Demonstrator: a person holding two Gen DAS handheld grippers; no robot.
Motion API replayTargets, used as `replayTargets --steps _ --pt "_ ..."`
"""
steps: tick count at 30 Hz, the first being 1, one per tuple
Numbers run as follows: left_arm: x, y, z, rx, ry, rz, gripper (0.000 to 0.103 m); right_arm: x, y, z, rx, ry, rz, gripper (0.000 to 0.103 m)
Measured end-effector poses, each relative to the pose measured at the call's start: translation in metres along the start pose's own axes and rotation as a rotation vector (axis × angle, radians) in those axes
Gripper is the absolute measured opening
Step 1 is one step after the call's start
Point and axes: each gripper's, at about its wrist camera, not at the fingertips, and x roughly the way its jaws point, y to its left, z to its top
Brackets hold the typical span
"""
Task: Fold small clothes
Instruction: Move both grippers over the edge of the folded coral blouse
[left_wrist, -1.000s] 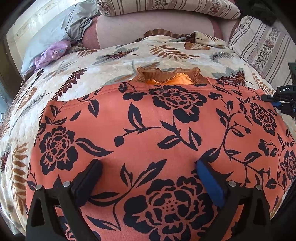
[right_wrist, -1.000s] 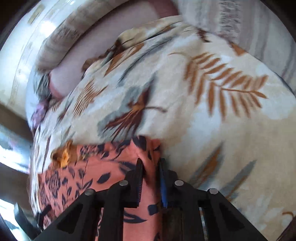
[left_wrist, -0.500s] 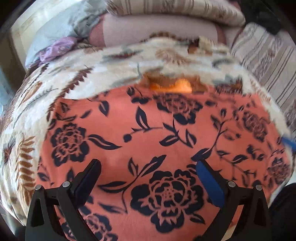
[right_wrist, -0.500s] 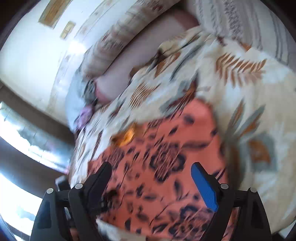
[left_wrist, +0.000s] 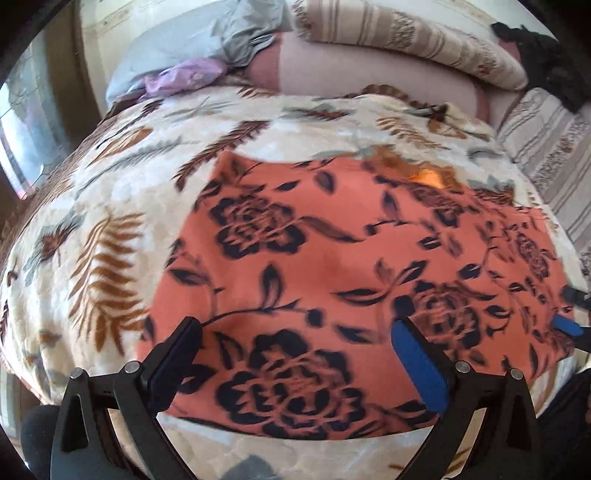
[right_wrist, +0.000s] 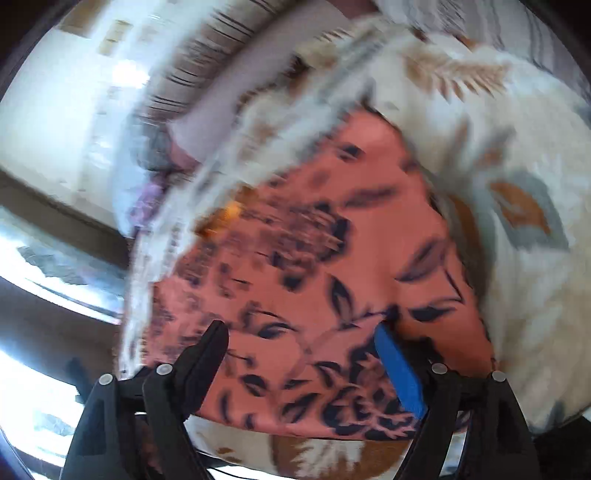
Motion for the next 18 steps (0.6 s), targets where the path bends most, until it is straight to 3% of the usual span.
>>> replayTargets --steps 2,8,13,15,16,17,18 --pt "0.005 0.014 -0.004 -0.021 0.039 0.011 0.102 -0.013 0.010 -0.001 0.005 -0.029 0.003 0.081" --pt "-0.048 0.056 -0.011 -0.151 -0.092 -0.022 0.102 -0.044 0.039 -0.019 -0.068 -0.086 0.027 0.082" --pt "-0.050 0.109 -0.031 -0.366 -0.049 -0.023 0.102 -0.038 0.036 -0.039 -0.071 -0.050 0.048 0.082" --pt "-0.040 0.114 -0.037 -0.353 -0.014 0.005 0.100 -0.029 0.037 -0.044 -0.082 -0.030 0.044 0.082" --pt "-0.035 0.109 -0.036 -0.292 0.016 0.046 0.086 -0.020 0.037 -0.044 -0.084 -0.013 0.031 0.082" --pt "-0.025 0.106 -0.036 -0.261 0.070 0.032 0.049 -0.015 0.035 -0.044 -0.081 -0.001 0.020 0.082" --pt "-0.016 0.108 -0.038 -0.285 0.126 -0.021 0.035 -0.010 0.033 -0.044 -0.074 0.009 0.010 0.082"
